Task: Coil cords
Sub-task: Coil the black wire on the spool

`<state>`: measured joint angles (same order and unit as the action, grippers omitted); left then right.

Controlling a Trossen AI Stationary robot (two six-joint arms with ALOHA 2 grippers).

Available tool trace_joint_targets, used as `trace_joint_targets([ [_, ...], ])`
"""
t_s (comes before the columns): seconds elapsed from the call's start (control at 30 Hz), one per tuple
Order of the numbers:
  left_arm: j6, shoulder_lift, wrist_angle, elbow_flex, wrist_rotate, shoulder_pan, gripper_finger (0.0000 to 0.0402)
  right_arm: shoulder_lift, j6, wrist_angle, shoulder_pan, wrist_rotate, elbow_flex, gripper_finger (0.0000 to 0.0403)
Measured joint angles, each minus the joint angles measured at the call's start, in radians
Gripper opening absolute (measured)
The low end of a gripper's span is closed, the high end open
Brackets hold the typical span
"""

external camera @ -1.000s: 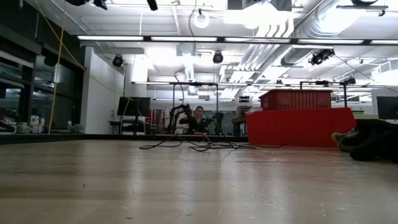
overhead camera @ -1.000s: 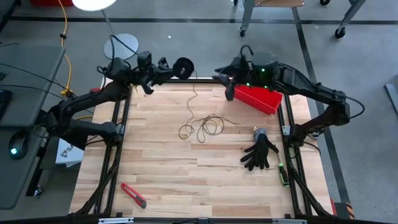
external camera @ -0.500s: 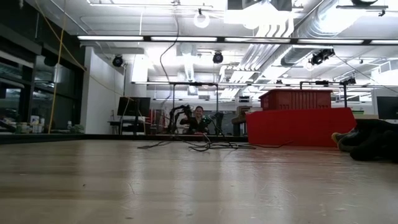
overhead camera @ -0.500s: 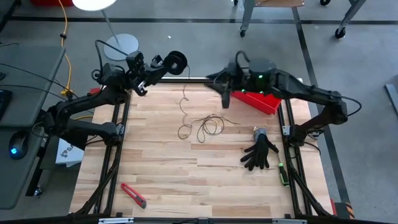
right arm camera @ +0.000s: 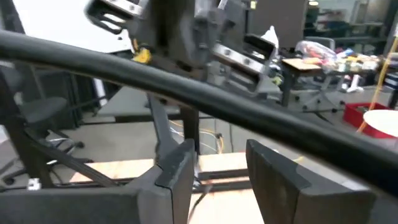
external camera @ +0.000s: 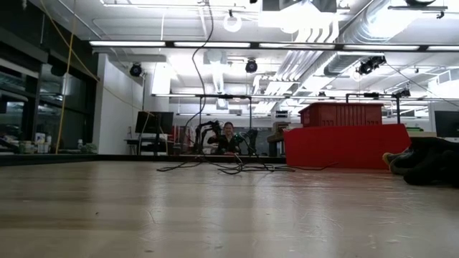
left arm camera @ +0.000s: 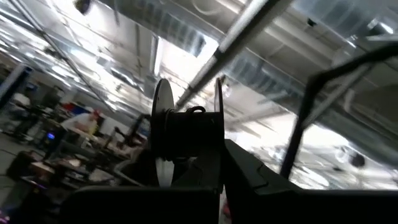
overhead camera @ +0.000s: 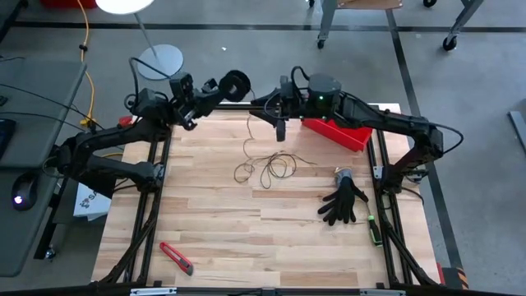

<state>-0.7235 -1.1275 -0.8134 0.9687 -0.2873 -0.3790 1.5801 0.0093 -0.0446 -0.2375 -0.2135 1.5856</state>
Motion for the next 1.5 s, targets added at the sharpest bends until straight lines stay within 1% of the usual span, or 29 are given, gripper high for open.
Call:
trace_joint_targets([
  [0.07,0.0,0.0,0.0,0.0,0.024,-0.002,0.0,-0.004,-0.002,0.006,0.0,-0.021,0.001,0.0133],
  [0.17,0.001,0.0,0.001,0.0,0.023,-0.007,0.0,-0.003,-0.013,0.003,0.0,-0.023,0.001,0.0118],
  [0.4,0.01,0.0,0.001,0.0,0.028,-0.009,0.0,0.001,-0.018,-0.013,0.0,-0.022,0.001,0.0048],
  [0.5,0.021,0.0,0.0,0.0,0.031,-0.014,0.0,0.001,-0.018,-0.012,-0.004,-0.022,0.001,0.0027],
  [0.6,0.01,0.0,0.0,0.0,0.033,-0.024,0.0,0.001,-0.011,-0.025,-0.012,-0.023,0.001,0.0029],
  [0.83,0.002,0.0,0.001,0.0,0.033,-0.027,0.0,0.001,0.008,-0.032,-0.018,-0.019,0.001,0.0089],
  [0.9,0.003,0.0,0.001,0.0,0.033,-0.027,0.0,0.001,0.009,-0.036,-0.017,-0.019,0.001,0.0099],
  [0.97,0.003,0.0,0.001,0.0,0.033,-0.027,0.0,0.001,0.007,-0.045,-0.018,-0.019,0.001,0.0101],
  [1.03,0.002,0.0,0.001,0.0,0.034,-0.027,0.0,0.001,-0.002,-0.061,-0.018,-0.015,0.001,0.0095],
  [1.1,0.002,0.0,0.001,0.0,0.035,-0.027,0.0,0.001,-0.012,-0.073,-0.018,-0.011,0.001,0.0079],
  [1.23,0.002,0.0,0.003,0.0,0.035,-0.027,0.0,0.001,-0.01,-0.063,-0.015,0.003,0.001,0.0015],
  [1.37,-0.018,0.0,0.006,0.0,0.04,-0.027,0.0,0.001,-0.01,-0.05,0.004,0.03,0.001,0.0002],
  [1.5,-0.093,0.001,0.031,0.0,0.086,-0.026,0.0,0.001,-0.009,-0.019,0.032,0.029,0.001,0.0],
])
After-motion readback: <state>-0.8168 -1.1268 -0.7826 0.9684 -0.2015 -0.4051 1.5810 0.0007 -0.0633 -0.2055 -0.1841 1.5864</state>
